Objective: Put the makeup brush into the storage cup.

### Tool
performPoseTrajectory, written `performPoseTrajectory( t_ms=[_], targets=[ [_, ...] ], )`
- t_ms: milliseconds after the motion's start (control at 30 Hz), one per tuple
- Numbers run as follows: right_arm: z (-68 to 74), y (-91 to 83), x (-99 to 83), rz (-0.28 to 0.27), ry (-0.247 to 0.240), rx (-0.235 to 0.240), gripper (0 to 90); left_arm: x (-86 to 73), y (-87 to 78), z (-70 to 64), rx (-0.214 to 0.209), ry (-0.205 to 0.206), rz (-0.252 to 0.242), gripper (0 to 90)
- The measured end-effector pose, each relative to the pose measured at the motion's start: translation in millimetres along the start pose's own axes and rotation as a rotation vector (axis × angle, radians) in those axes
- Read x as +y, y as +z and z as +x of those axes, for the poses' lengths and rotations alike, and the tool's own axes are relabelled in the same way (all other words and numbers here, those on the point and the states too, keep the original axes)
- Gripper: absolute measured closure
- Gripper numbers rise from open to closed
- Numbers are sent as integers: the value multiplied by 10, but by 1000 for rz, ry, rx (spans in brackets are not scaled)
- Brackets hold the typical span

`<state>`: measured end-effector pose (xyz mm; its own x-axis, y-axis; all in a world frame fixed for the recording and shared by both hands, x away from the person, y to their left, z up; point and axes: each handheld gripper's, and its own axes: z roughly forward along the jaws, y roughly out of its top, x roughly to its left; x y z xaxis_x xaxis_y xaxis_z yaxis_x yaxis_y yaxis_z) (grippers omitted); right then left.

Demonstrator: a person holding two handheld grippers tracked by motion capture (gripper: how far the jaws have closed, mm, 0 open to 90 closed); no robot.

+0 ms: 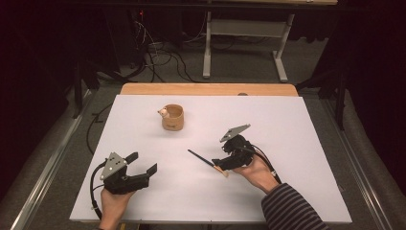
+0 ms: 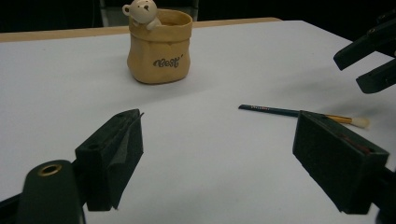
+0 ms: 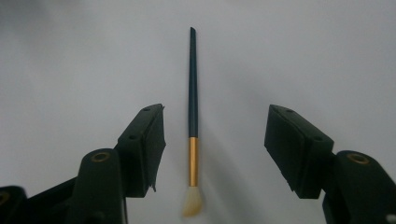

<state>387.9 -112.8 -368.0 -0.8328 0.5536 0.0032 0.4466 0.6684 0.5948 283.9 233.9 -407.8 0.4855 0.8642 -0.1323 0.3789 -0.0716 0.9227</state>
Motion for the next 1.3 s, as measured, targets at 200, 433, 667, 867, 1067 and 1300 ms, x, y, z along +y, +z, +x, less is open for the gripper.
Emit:
performPoseTrajectory(
  t_ms=[200, 433, 667, 867, 1067, 1300],
  targets=[
    [10, 30, 62, 70, -8, 3, 439, 0, 4, -5, -1, 5, 2, 166],
    [24, 108, 100, 131, -26, 2, 480, 0, 5, -6, -2, 8, 3, 166],
    [24, 190, 146, 204, -24, 20, 521, 1, 2, -8, 0, 9, 2, 167],
    [33, 244, 153, 242, -21, 24, 559, 1, 1, -8, 0, 9, 2, 167],
    [-6, 320, 136, 286, 8, 27, 567, 1, 1, -6, 1, 8, 3, 168],
    [8, 360, 137, 316, 12, 19, 582, 1, -1, -8, 1, 9, 3, 168]
  ],
)
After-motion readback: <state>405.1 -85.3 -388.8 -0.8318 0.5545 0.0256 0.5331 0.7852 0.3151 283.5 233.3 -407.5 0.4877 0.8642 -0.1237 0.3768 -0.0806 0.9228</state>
